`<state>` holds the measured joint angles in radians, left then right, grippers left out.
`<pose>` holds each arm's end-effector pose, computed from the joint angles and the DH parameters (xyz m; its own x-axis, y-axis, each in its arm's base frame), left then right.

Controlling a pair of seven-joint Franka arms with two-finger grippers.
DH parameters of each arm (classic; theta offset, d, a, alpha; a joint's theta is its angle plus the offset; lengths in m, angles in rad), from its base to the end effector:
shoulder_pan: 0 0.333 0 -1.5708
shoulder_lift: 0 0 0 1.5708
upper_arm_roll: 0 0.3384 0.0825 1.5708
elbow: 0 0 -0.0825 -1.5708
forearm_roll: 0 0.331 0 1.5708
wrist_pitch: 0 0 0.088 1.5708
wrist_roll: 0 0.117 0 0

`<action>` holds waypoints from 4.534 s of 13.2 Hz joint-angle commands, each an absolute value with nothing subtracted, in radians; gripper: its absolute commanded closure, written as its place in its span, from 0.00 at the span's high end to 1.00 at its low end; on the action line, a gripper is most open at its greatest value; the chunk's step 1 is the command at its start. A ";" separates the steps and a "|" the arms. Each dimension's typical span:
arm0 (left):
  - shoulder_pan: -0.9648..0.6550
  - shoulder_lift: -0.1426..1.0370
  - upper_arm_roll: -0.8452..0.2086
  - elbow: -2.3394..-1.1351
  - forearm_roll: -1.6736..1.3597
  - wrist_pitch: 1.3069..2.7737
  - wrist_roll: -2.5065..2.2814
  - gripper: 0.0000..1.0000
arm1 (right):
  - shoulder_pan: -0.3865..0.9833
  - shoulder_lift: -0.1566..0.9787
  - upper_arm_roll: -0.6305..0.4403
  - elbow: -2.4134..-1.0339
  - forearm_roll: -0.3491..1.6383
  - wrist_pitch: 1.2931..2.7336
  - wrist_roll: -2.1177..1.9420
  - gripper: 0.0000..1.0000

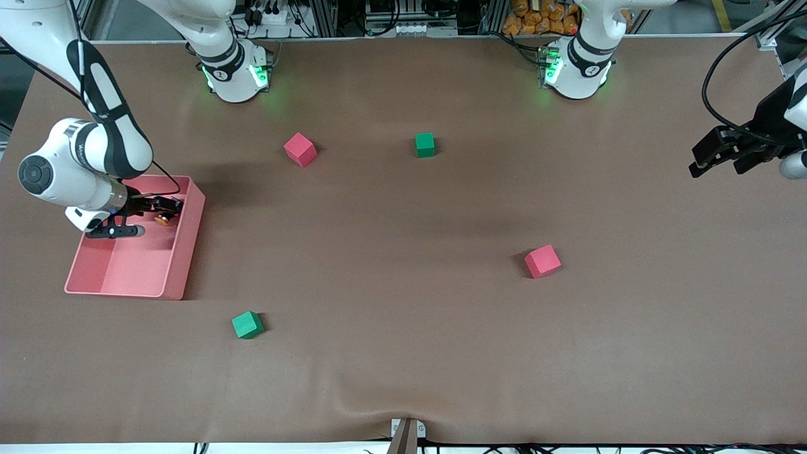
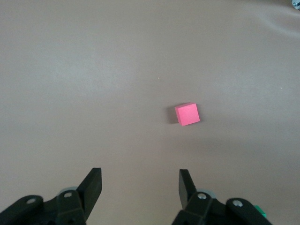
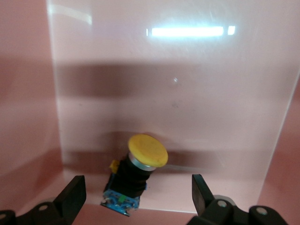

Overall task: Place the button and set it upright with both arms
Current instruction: 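Lower the right gripper into the tray and grasp the yellow button, then lift the button out of the tray and carry it to mid-table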

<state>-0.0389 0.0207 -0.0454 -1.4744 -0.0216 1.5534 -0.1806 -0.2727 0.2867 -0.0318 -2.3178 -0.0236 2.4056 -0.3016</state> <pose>0.5060 -0.0450 0.6653 0.9940 0.0959 0.0533 0.0943 -0.9950 0.0326 0.4561 -0.1437 0.2601 0.9806 0.0201 -0.1950 0.0128 -0.9992 -0.0386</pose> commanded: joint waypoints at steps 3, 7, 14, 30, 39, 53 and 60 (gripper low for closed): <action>-0.029 0.017 -0.048 -1.471 -0.040 1.543 -0.160 0.74 | -0.296 0.308 -0.029 -2.332 0.086 2.410 -0.257 1.00; -0.029 0.018 -0.046 -1.471 -0.040 1.543 -0.160 0.74 | -0.293 0.324 -0.029 -2.333 0.086 2.399 -0.215 1.00; -0.029 0.020 -0.048 -1.471 -0.038 1.543 -0.160 0.74 | -0.293 0.333 -0.029 -2.341 0.086 2.368 -0.229 0.08; -0.031 0.018 -0.046 -1.471 -0.040 1.543 -0.160 0.74 | -0.194 0.314 -0.028 -1.903 0.054 1.978 -0.584 0.08; -0.032 0.021 -0.048 -1.473 -0.040 1.543 -0.160 0.74 | 0.155 0.330 -0.025 -1.792 0.052 1.942 -0.421 0.09; -0.031 0.031 -0.048 -1.473 -0.040 1.543 -0.146 0.74 | 0.626 0.747 -0.025 -1.350 0.183 2.066 0.314 0.09; -0.032 0.040 -0.048 -1.477 -0.040 1.543 -0.138 0.74 | 0.696 0.883 -0.023 -1.256 0.195 2.134 0.468 0.07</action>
<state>-0.0382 0.0400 -0.0460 -1.4800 -0.0217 1.5517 -0.1642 0.6644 0.8206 -0.0127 -1.3385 0.1763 2.1458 0.4038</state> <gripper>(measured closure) 0.256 0.586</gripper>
